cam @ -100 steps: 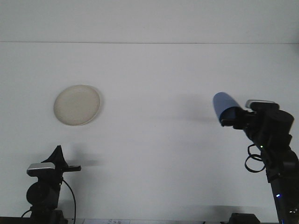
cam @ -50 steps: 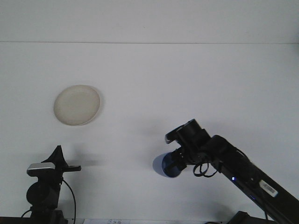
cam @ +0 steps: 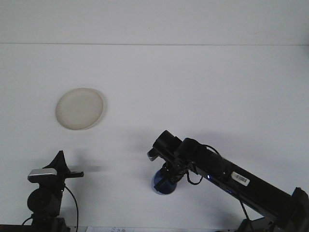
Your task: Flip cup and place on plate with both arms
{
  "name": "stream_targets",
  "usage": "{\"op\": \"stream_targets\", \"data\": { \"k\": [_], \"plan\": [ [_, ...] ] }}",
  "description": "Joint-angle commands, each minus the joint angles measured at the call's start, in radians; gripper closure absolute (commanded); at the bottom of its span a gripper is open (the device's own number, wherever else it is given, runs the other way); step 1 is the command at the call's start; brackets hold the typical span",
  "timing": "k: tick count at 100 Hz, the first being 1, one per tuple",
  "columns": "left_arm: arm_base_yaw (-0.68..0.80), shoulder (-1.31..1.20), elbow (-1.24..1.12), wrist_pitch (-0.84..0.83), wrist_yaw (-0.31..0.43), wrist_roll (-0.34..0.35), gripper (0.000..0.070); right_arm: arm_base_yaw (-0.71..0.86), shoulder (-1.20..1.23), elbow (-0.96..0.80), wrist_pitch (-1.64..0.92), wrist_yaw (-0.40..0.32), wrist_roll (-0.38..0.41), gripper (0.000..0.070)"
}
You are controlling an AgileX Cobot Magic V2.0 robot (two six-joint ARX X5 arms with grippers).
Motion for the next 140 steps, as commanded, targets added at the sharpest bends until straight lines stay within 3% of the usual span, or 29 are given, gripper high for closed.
{"op": "stream_targets", "data": {
  "k": [1,9,14,19,27,31,68,78,92,110,140],
  "plan": [
    [0.001,-0.001,-0.019,0.01,-0.001,-0.002,0.0688,0.014,0.029,0.024,-0.006,0.004,-0.011,0.07],
    [0.001,-0.001,-0.019,0.01,-0.001,-0.002,0.0688,0.017,0.039,0.024,-0.008,0.004,-0.011,0.0699],
    [0.001,-0.001,-0.019,0.01,-0.001,-0.002,0.0688,0.016,0.04,0.024,-0.01,0.005,-0.01,0.0661],
    [0.001,-0.001,-0.019,0.01,-0.001,-0.002,0.0688,0.016,0.04,0.024,-0.011,0.005,-0.01,0.0538],
    [0.001,-0.001,-0.019,0.01,-0.001,-0.002,0.0688,0.017,0.04,0.032,-0.011,0.005,-0.011,0.0257],
    [0.001,-0.001,-0.019,0.01,-0.001,-0.002,0.0688,0.017,0.039,0.04,-0.012,0.005,-0.013,0.0194],
    [0.001,-0.001,-0.019,0.01,-0.001,-0.002,0.0688,0.016,-0.117,0.166,-0.01,0.013,-0.083,0.0192],
    [0.001,-0.001,-0.019,0.01,-0.001,-0.002,0.0688,0.016,-0.23,0.166,-0.01,0.077,-0.09,0.0193],
    [0.001,-0.001,-0.019,0.01,-0.001,-0.002,0.0688,0.018,-0.436,0.15,0.03,0.244,-0.09,0.0194],
    [0.001,-0.001,-0.019,0.01,-0.001,-0.002,0.0688,0.018,-0.762,0.01,0.212,0.406,-0.088,0.0194],
    [0.001,-0.001,-0.019,0.01,-0.001,-0.012,0.0688,0.018,-1.271,-0.37,0.415,0.443,-0.088,0.0194]
  ]
}}
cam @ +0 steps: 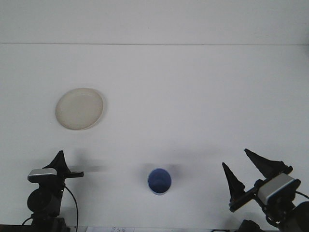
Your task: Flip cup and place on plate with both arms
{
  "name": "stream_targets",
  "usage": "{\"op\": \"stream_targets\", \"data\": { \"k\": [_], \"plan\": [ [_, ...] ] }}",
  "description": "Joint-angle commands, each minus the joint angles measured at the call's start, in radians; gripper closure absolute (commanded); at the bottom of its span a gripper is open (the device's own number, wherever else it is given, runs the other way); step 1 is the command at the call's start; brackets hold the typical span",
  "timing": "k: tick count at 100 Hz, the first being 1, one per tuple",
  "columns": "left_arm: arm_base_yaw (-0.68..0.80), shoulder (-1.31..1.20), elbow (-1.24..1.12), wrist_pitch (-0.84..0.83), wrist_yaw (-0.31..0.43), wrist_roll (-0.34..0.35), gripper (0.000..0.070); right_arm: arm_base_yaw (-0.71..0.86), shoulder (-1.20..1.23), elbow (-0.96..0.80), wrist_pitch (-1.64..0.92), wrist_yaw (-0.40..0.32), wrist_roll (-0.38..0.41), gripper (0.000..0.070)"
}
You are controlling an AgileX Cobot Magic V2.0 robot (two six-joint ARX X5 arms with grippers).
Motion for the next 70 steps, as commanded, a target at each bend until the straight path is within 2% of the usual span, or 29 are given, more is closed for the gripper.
{"op": "stream_targets", "data": {
  "k": [1,15,35,45,62,65,70],
  "plan": [
    [0.001,-0.001,-0.019,0.01,-0.001,-0.019,0.0688,0.013,-0.075,-0.05,0.018,0.004,-0.003,0.0194],
    [0.001,-0.001,-0.019,0.011,-0.001,-0.149,0.0688,0.013,-0.187,-0.136,0.018,0.004,0.005,0.0194],
    [0.001,-0.001,-0.004,0.033,0.016,-0.343,0.0688,0.013,-0.206,-0.15,0.019,0.003,0.023,0.0194],
    [0.0,0.008,0.08,0.01,0.093,-0.351,0.0688,0.013,-0.206,-0.15,0.018,0.003,0.023,0.0194],
    [0.0,0.15,0.323,-0.103,0.148,-0.329,0.0677,0.013,-0.206,-0.15,0.018,0.003,0.023,0.0194],
    [0.0,0.196,0.376,-0.134,0.171,-0.315,0.0649,0.013,-0.206,-0.15,0.019,0.003,0.022,0.0194],
    [0.0,0.281,0.467,-0.19,0.228,-0.291,0.054,0.013,-0.206,-0.15,0.019,0.003,0.022,0.0194]
  ]
}}
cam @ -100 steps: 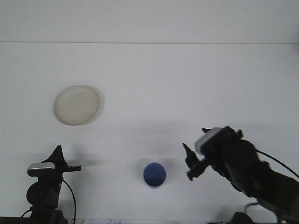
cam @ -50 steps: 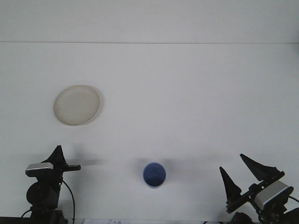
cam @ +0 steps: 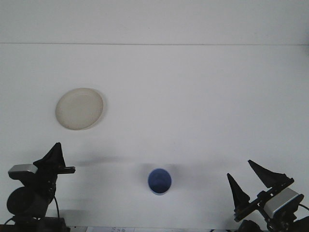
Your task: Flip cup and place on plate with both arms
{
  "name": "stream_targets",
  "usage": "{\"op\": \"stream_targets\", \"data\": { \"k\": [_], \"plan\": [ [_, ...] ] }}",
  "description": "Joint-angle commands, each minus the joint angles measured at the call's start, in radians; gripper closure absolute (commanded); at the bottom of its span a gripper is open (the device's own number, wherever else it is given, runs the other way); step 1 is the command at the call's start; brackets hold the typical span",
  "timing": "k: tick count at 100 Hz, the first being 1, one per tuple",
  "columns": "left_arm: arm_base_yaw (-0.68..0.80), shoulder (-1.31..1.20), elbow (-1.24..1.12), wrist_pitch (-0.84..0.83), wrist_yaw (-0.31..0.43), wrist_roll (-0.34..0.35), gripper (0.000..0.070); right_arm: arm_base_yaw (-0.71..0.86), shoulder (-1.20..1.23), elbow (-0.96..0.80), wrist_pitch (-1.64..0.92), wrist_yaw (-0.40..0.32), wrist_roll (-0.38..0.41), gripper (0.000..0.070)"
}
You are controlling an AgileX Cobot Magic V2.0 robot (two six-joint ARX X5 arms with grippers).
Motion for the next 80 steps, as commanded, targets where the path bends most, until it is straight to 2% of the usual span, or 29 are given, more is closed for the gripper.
{"op": "stream_targets", "data": {
  "k": [1,8,13,16,24,34,52,65,80],
  "plan": [
    [-0.001,0.119,0.123,-0.067,0.074,0.045,0.0513,0.012,0.0,0.003,0.013,0.003,0.013,0.0194],
    [-0.006,0.247,0.246,-0.154,0.196,0.08,0.0311,0.012,0.0,0.003,0.012,0.003,0.01,0.0194],
    [-0.017,0.337,0.329,-0.218,0.29,0.117,0.0218,0.012,0.0,0.003,0.012,0.004,0.008,0.0194],
    [-0.027,0.389,0.374,-0.256,0.343,0.134,0.0197,0.012,0.0,0.003,0.012,0.004,0.007,0.0194],
    [-0.07,0.518,0.476,-0.348,0.456,0.169,0.0196,0.012,0.0,0.003,0.012,0.004,0.006,0.0194],
    [-0.166,0.655,0.566,-0.429,0.531,0.203,0.0195,0.012,0.0,0.003,0.012,0.004,0.006,0.0194],
    [-0.412,0.855,0.651,-0.468,0.519,0.263,0.0195,0.012,0.0,0.003,0.011,0.003,0.006,0.0194],
    [-0.572,0.974,0.685,-0.469,0.406,0.306,0.0194,0.012,0.0,0.003,0.011,0.003,0.006,0.0194],
    [-0.697,1.089,0.714,-0.465,0.313,0.344,0.0194,0.012,0.0,0.003,0.011,0.004,0.002,0.0194]
  ]
}}
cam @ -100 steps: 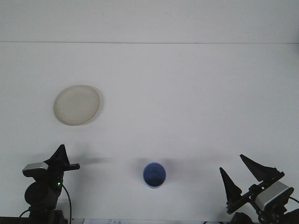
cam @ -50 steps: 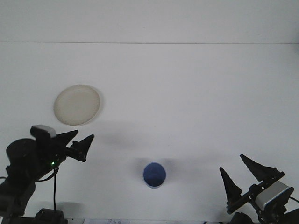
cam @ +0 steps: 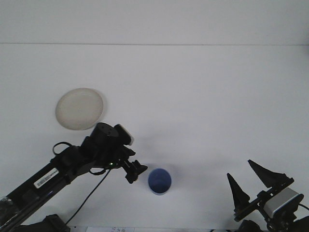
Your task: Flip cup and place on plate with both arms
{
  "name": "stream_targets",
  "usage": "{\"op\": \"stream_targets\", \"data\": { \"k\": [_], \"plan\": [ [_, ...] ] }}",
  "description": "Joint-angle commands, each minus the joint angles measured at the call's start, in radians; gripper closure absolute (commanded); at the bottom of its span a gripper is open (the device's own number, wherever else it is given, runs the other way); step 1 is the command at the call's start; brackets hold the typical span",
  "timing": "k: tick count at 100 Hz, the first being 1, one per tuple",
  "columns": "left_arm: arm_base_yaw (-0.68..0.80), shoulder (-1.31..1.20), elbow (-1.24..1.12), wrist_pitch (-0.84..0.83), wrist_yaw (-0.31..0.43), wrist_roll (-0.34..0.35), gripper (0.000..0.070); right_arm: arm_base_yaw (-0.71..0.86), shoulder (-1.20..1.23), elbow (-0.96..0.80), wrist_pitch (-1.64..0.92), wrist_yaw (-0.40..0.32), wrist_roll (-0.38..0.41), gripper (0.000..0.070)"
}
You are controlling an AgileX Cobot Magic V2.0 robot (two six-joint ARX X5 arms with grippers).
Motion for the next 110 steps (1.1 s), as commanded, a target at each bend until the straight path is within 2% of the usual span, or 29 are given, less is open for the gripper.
{"op": "stream_targets", "data": {
  "k": [1,11,52,75,81,97,107,110],
  "plan": [
    [-0.045,0.048,0.029,0.006,-0.037,0.037,0.0194,0.012,0.0,0.003,0.01,0.004,0.002,0.0194],
    [-0.091,0.106,0.047,0.016,-0.067,0.04,0.0194,0.012,0.0,0.003,0.01,0.004,-0.004,0.0194],
    [-0.161,0.268,0.076,0.04,-0.11,0.055,0.0194,0.012,0.0,0.002,0.003,0.004,-0.005,0.0195],
    [-0.184,0.328,0.076,0.061,-0.111,0.055,0.0208,0.012,0.0,0.002,0.003,0.006,-0.005,0.0195],
    [-0.191,0.338,0.076,0.062,-0.111,0.056,0.0269,0.012,0.0,0.002,0.002,0.018,-0.005,0.0195],
    [-0.213,0.341,0.076,0.061,-0.111,0.083,0.0581,0.012,0.0,0.002,-0.004,0.024,-0.006,0.0195],
    [-0.221,0.341,0.076,0.057,-0.11,0.093,0.0697,0.012,0.0,0.002,-0.005,0.024,-0.006,0.0195],
    [-0.223,0.341,0.076,0.056,-0.111,0.095,0.0696,0.012,0.0,0.002,-0.005,0.024,-0.006,0.0195]
  ]
}}
